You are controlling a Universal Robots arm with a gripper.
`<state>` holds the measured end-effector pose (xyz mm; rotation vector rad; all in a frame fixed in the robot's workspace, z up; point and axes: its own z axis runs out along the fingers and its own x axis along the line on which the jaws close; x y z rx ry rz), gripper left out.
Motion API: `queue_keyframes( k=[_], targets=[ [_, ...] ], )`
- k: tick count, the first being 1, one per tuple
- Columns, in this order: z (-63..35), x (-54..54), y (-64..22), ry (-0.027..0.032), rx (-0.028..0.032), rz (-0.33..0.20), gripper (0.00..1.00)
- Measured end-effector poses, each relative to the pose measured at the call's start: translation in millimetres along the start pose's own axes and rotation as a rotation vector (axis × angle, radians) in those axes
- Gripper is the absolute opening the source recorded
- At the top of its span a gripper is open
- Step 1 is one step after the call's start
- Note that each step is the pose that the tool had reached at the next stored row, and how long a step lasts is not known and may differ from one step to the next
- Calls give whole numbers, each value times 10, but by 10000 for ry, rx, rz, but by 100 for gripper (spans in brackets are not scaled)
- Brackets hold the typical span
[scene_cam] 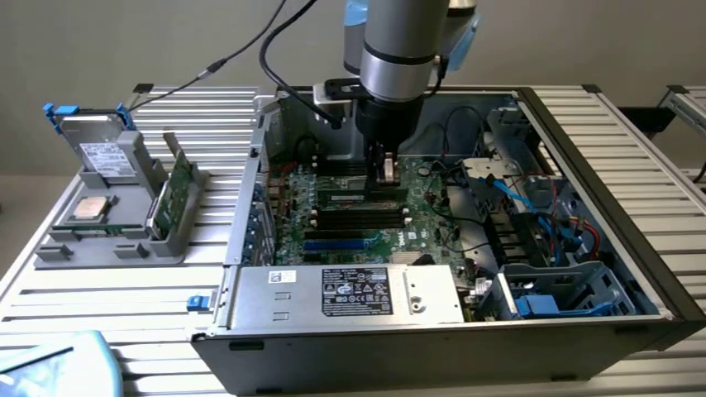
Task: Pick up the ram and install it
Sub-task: 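Insert the ram into the slot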
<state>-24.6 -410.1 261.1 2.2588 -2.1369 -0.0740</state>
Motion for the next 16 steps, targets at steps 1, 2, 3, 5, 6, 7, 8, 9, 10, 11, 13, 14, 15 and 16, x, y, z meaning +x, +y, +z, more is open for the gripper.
queue_keyframes(
  k=[1,2,3,5,6,7,8,9,10,11,13,14,15,16],
  targets=[
    [17,-1,-1,8,-1,0,14],
    [37,-2,-2,14,-1,1,14],
    [55,-4,-3,22,-1,2,14],
    [89,-4,-5,59,-4,4,14],
    [105,-5,-6,83,-5,5,14],
    [119,-5,-7,111,-6,7,14],
    [134,-4,-8,142,-8,8,14],
    [149,-4,-9,176,-10,10,14],
    [163,-4,-9,203,-11,11,14],
    [178,-5,-10,230,-13,13,14],
    [209,-5,-12,285,-16,16,14],
    [223,-5,-13,310,-17,18,14],
    [239,-5,-14,334,-18,19,14],
    [255,-5,-15,359,-20,20,14]
  ],
)
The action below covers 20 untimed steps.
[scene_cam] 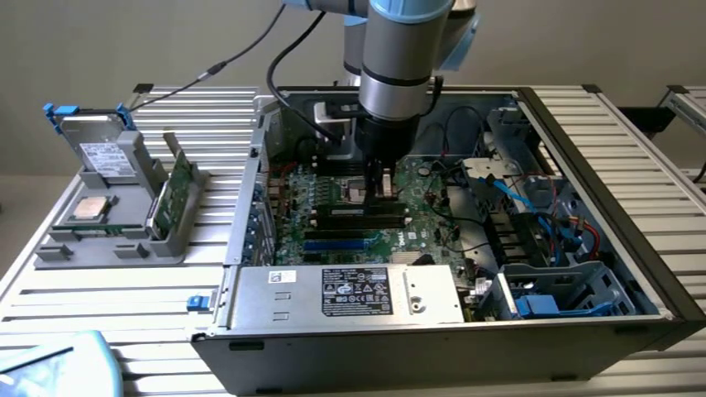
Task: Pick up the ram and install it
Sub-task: 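Insert the ram into the slot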
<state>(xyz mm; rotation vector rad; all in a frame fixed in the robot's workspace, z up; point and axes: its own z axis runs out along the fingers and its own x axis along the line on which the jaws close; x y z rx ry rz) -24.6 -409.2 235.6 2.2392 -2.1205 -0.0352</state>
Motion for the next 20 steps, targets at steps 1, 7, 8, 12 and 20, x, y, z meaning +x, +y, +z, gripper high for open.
queue_keyframes(
  k=[1,7,8,12,20],
  targets=[
    [15,-1,-1,22,-1,2,14],
    [39,-4,-2,48,-2,3,14],
    [46,-5,-3,57,-2,4,14],
    [48,-5,-3,81,-4,5,14],
    [77,-22,-5,155,-8,18,14]
  ],
)
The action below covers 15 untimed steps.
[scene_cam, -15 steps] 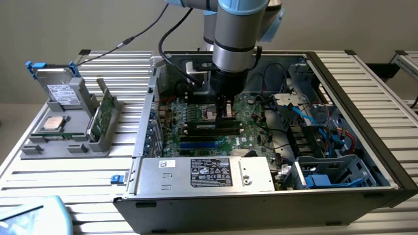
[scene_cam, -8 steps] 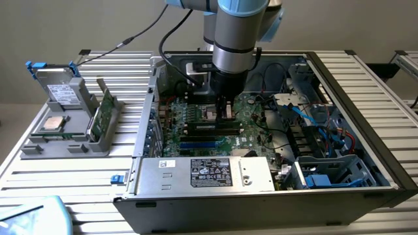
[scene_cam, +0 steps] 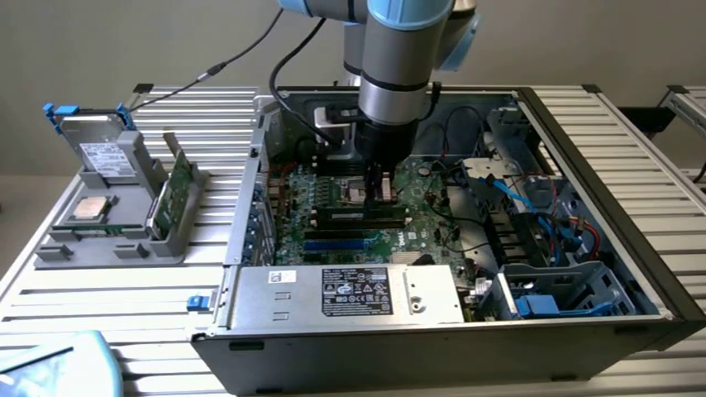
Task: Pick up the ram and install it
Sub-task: 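Insert the ram into the slot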
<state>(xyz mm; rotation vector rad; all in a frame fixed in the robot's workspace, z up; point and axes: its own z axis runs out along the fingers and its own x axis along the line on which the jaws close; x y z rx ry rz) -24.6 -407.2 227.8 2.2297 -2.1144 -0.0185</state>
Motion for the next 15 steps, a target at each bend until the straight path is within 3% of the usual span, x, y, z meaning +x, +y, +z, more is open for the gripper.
queue_keyframes(
  k=[10,15],
  targets=[
    [28,-9,-2,8,-3,26,14],
    [32,-10,-3,52,-4,28,14]
  ],
)
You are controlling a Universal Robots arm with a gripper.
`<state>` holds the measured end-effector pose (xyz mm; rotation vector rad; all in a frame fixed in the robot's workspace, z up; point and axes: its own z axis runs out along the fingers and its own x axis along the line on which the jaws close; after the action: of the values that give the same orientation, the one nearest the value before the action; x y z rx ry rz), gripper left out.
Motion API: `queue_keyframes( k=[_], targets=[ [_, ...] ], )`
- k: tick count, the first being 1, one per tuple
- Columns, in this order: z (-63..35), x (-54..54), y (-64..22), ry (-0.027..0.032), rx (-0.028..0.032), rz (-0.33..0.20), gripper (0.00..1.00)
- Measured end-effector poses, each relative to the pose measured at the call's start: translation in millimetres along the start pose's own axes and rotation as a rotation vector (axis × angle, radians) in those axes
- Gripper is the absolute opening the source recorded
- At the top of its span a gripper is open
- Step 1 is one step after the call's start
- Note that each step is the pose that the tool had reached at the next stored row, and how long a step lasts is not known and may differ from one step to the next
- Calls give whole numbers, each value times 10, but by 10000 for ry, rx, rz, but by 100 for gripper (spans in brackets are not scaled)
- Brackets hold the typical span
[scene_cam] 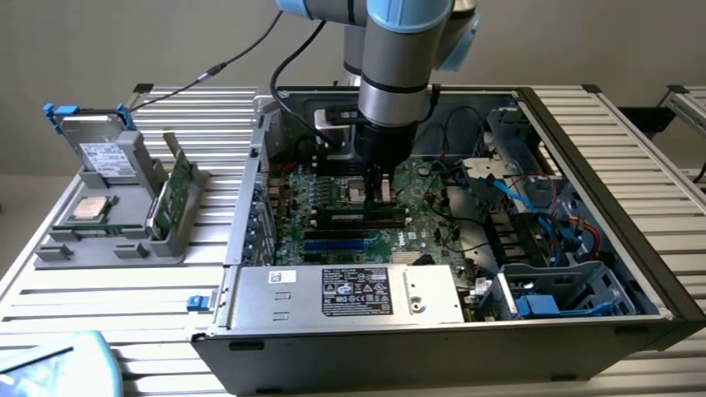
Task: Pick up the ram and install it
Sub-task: 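Insert the ram into the slot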
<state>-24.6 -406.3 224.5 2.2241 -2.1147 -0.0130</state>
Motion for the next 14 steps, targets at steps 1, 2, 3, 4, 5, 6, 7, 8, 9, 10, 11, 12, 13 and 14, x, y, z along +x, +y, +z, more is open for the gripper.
queue_keyframes(
  k=[1,2,3,4,5,6,7,8,9,10,11,12,13,14],
  targets=[
    [2,0,0,15,-2,1,14],
    [4,0,0,28,-3,2,14],
    [6,0,0,41,-4,2,14],
    [8,-2,0,55,-5,4,14],
    [10,-5,0,69,-7,5,14],
    [13,-12,0,82,-7,9,14],
    [15,-23,-1,91,-8,13,14],
    [15,-36,-2,89,-7,18,14],
    [19,-48,-3,85,-2,25,14],
    [15,-57,-4,100,-6,29,14],
    [15,-58,-4,107,-8,30,14],
    [15,-58,-4,121,-8,30,14],
    [16,-59,-4,143,-9,32,14],
    [16,-60,-4,164,-10,34,14]
  ],
)
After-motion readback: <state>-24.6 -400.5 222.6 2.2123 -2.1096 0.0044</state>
